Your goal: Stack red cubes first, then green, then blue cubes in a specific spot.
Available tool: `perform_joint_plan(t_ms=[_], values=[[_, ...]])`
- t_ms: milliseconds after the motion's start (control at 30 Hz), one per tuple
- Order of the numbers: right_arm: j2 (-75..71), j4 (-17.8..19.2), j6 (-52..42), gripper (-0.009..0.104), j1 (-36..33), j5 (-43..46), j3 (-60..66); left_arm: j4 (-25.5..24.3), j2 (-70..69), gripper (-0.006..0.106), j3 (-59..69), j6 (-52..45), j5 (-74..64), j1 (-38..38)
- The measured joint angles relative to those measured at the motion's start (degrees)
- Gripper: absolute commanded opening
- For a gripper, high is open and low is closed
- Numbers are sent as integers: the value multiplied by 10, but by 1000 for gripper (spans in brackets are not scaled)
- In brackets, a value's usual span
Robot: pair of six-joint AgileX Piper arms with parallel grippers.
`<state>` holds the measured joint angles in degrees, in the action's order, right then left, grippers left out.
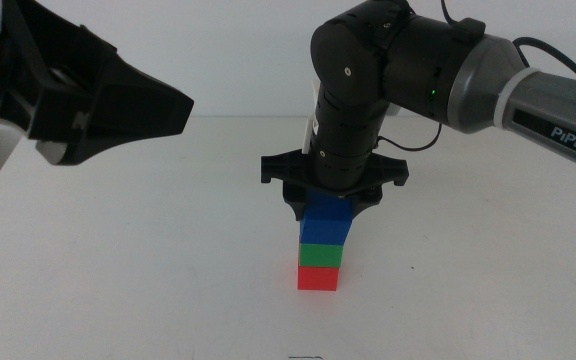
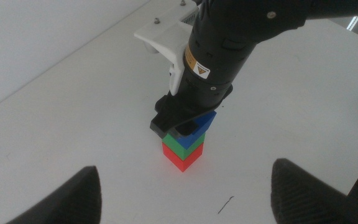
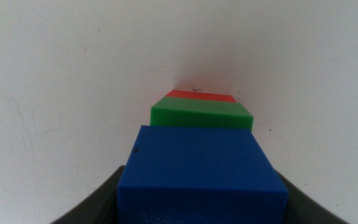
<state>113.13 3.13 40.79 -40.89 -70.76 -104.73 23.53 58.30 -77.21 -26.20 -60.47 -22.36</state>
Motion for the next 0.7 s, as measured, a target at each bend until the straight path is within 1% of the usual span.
perform_joint_plan(t_ms=[200,333,500,700], values=[[5,0,-4,70,0,13,0,0,0,93,0,0,0,0],[5,0,-6,83,0,20,0,0,0,93,0,0,0,0],[-23,0,-16,84,0,20,0,0,0,93,0,0,0,0],[-109,2,-32,84,0,0,0,0,0,93,0,0,0,0]])
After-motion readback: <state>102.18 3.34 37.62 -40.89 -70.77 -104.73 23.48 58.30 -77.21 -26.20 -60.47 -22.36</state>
